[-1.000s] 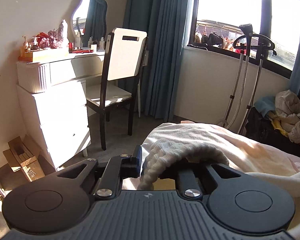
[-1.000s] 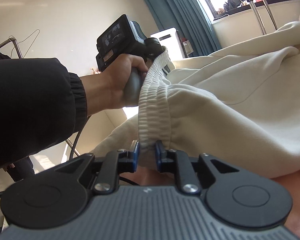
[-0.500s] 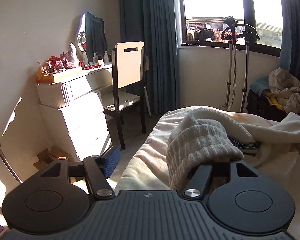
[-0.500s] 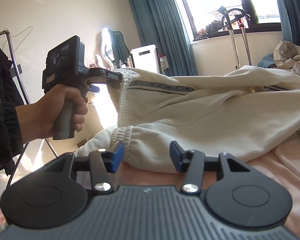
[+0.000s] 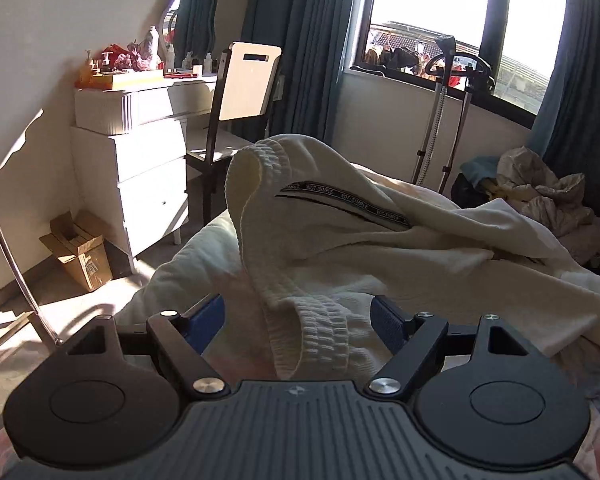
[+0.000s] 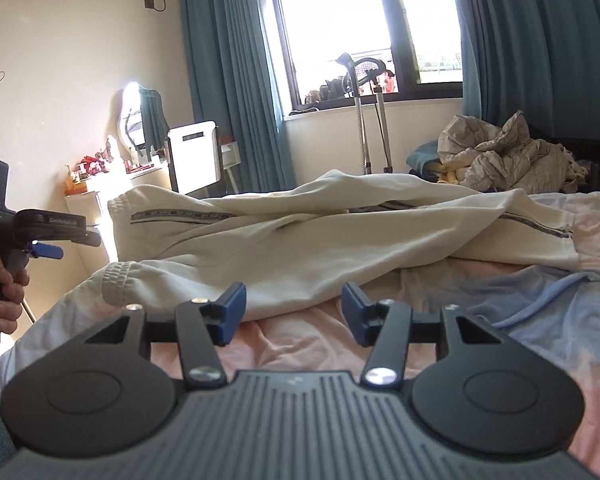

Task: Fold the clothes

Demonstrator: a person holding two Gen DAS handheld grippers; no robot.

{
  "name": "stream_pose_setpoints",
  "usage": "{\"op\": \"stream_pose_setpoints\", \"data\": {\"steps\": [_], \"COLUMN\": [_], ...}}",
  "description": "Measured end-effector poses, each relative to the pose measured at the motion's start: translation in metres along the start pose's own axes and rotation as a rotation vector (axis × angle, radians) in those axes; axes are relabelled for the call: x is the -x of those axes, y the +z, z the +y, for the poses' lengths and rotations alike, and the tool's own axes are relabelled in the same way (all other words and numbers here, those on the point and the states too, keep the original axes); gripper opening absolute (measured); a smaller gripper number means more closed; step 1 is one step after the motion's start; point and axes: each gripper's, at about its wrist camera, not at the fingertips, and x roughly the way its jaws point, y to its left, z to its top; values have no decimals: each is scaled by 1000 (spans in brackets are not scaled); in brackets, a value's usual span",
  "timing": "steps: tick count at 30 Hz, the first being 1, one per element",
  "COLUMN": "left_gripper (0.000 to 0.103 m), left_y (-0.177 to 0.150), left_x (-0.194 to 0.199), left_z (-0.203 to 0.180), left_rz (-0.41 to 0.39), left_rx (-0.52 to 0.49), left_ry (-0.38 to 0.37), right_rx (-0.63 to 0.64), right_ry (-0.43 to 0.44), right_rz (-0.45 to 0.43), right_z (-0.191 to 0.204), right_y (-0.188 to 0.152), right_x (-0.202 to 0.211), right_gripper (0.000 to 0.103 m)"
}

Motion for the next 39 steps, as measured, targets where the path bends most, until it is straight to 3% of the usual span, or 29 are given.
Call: {"op": "stream_pose_setpoints", "data": {"steps": [6,11,15,19,27,33,39], "left_gripper": [84,84,84,84,81,64,33], "left_y": [-30,-60,-76,-81,-68,-64,-63], "left_x": [-1,-26,-49,-64,-81,-96,-107], "left_z": [-21,-34,-23,-8,-2,2,17], "left_rz": [133,303,380,367,278,255,254], "left_rx": [183,295,435,550,599,630,687], "left_ry": [-136,-110,-106,-130,-127,-126,-144], "right_rx": [-111,-146,-159,-185,-227,-252,-304], "right_ry": [-97,-134,-155,-155,-159,-175,-197], "right_rz": [4,5,9,33,77,81,79], "right_z": [-31,-40,-44,-50,-54,-62,-76], "right_y": [-11,-15,-18,-23,-30,-32,-33], "right_x": [1,4,5,0,-15,-25,-34], "right_gripper": [54,54,54,56,57,58,59]}}
